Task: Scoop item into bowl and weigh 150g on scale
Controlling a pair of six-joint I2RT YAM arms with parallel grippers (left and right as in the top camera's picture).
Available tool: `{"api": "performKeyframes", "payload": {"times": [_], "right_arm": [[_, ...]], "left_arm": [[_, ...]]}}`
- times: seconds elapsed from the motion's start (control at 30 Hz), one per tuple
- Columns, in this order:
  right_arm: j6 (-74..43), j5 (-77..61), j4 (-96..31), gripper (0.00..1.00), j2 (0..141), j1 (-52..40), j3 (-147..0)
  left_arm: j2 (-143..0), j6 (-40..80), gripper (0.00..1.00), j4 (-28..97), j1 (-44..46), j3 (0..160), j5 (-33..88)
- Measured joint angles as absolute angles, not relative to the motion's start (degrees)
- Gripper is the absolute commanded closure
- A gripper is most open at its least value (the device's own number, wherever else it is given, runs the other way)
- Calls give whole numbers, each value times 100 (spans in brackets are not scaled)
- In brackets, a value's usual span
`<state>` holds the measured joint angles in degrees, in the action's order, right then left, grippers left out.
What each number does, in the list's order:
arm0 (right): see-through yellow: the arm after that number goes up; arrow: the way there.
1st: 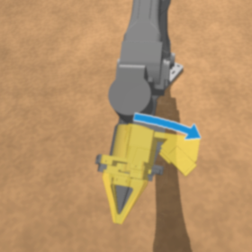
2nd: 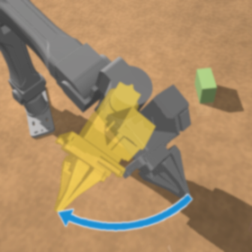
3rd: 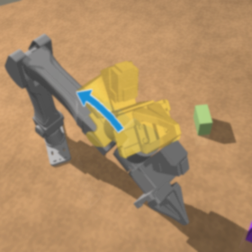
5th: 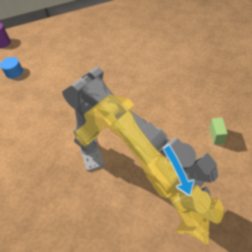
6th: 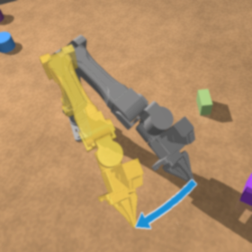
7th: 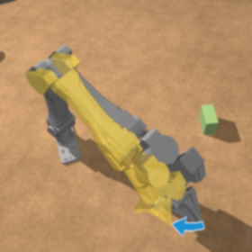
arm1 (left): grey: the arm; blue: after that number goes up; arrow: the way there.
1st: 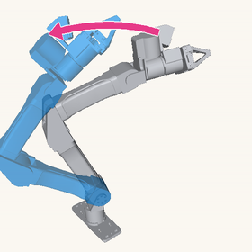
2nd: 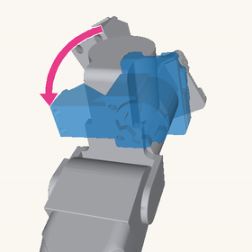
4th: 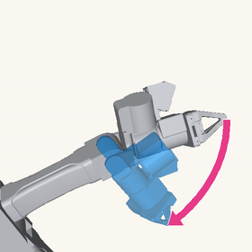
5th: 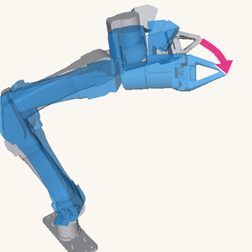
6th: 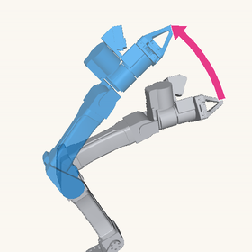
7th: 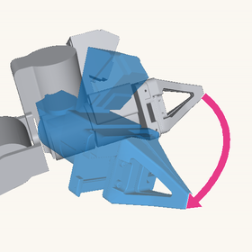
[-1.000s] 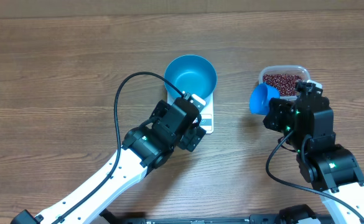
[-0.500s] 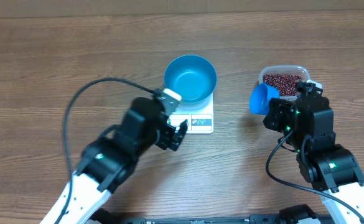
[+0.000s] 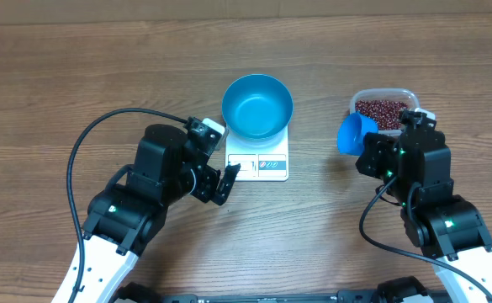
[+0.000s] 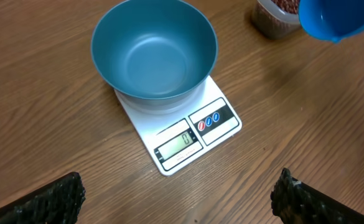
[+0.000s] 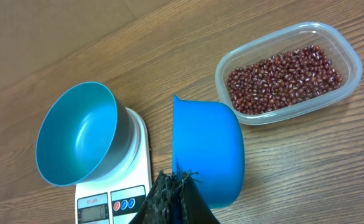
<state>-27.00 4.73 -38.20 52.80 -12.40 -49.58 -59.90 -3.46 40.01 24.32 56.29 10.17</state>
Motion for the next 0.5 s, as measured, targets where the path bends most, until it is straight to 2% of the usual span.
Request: {"api": "performKeyframes", "payload": {"times": [0.5], "right_arm": [[-2700,473,-3820,96,5280,-1240,-4958]], "left_arm": [[-5992,-1066,1,4182,2187,5629,1284]]}}
